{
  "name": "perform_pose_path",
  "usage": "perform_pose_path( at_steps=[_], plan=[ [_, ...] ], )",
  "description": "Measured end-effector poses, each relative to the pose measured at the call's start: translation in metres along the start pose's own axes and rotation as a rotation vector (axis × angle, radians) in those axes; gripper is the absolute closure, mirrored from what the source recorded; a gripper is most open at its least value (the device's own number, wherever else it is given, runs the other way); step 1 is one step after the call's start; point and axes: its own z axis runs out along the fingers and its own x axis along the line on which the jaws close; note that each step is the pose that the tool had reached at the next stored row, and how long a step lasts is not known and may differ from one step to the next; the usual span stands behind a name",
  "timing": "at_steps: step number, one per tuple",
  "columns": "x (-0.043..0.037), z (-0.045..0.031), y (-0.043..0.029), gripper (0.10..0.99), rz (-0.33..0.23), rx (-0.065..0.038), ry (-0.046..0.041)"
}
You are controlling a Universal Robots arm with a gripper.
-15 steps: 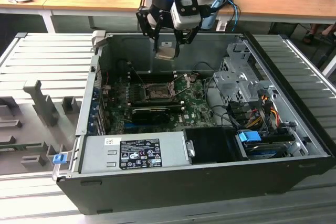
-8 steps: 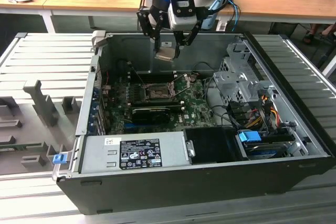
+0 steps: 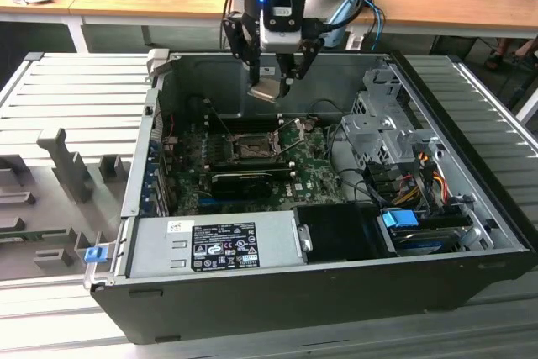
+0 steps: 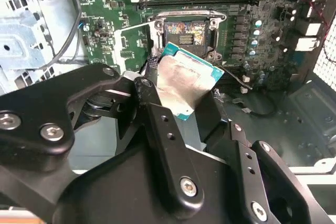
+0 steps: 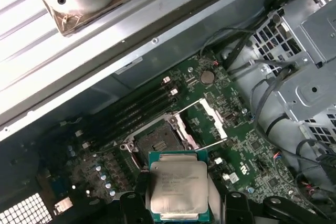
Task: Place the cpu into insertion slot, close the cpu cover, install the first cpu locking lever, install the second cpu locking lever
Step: 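Place the cpu into insertion slot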
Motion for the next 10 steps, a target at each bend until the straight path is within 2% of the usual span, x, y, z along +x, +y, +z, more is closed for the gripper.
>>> perform_pose_path(
  at_steps=[4,10],
  plan=[
    [-0.0001,0.0029,-0.0003,0.561,0.103,-0.002,-0.0091],
    [-0.0001,0.0057,-0.0005,0.561,0.220,-0.004,-0.0195]
  ],
)
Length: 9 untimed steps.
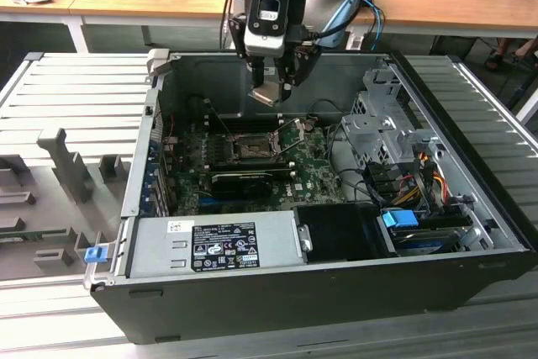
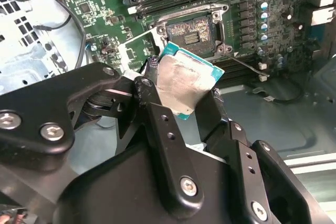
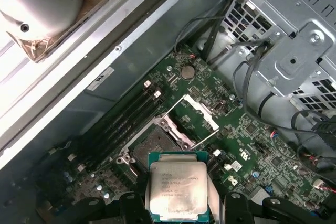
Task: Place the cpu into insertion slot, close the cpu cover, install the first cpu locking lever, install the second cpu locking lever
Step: 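Place the cpu into insertion slot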
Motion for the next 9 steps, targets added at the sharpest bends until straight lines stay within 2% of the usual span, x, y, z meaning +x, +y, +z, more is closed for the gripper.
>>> perform_pose_path(
  at_steps=[9],
  plan=[
    [0.0000,0.0014,-0.0002,0.561,0.082,-0.002,-0.0073]
  ],
)
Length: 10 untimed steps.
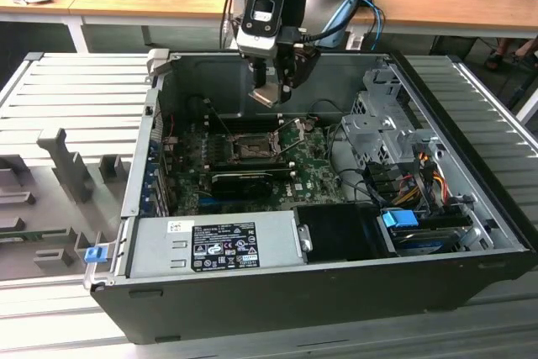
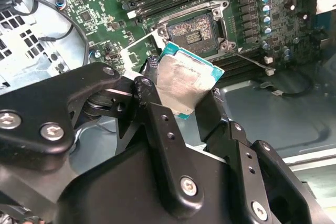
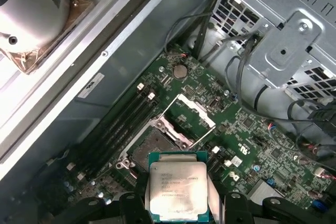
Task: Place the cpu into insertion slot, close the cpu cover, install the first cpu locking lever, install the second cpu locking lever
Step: 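Place the cpu into insertion slot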
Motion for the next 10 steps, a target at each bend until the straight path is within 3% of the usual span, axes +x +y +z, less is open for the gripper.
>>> perform_pose_path(
  at_steps=[10],
  plan=[
    [0.0000,0.0013,-0.0001,0.561,0.081,-0.002,-0.0073]
  ],
)
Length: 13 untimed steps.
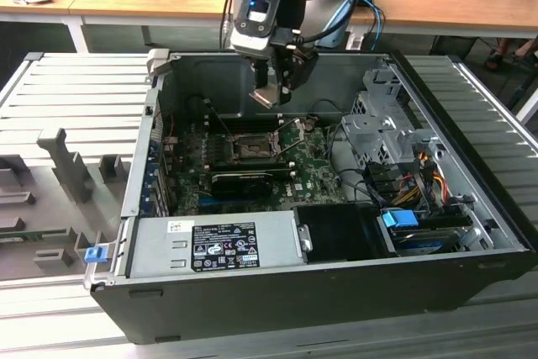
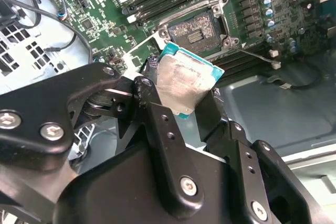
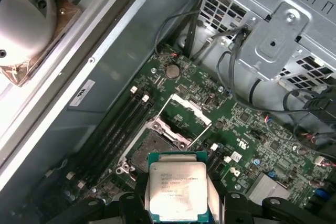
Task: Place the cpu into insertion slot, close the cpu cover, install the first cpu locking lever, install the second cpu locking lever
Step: 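Place the cpu into insertion slot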
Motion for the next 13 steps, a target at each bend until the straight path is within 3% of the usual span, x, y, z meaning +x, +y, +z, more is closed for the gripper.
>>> perform_pose_path(
  at_steps=[10,13],
  plan=[
    [0.0000,0.0024,-0.0002,0.561,0.105,-0.002,-0.0093],
    [-0.0001,0.0035,-0.0003,0.561,0.161,-0.003,-0.0142]
  ],
)
